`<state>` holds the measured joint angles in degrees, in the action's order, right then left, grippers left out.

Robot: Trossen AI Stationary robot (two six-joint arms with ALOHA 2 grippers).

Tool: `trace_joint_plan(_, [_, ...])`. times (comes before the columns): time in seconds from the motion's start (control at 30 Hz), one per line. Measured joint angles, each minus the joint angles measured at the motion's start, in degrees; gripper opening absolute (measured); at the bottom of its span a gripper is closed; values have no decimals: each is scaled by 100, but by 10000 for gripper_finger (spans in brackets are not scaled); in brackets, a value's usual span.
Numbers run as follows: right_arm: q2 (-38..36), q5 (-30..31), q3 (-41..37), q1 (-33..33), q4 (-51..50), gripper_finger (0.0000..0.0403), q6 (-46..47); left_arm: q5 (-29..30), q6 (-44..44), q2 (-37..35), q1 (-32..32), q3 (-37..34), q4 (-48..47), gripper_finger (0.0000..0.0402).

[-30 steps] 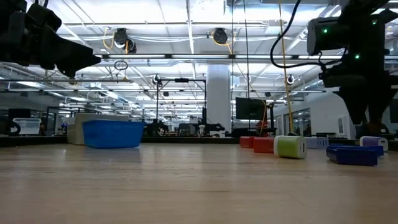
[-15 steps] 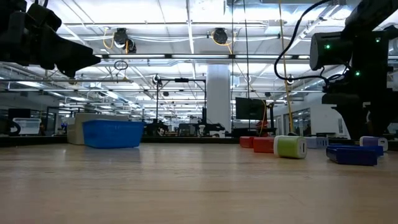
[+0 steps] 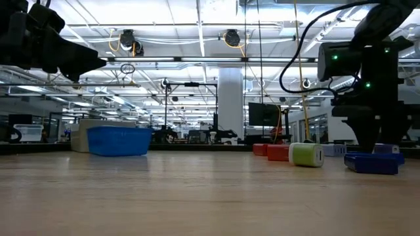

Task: Pick & Place Office items
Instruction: Put the violet charger adapter into the gray bin

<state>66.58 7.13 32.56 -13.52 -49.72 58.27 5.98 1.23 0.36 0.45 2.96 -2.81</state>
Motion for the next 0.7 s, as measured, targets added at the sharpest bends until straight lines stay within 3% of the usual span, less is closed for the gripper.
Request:
trace_joint_plan(0.27, [36,-592,0,11,86,274,-438,-2,0,0,0,0,-2,214])
trace_joint_plan(0.7, [36,-257,0,13,-14,274,-287,-2,0,0,0,0,-2,214])
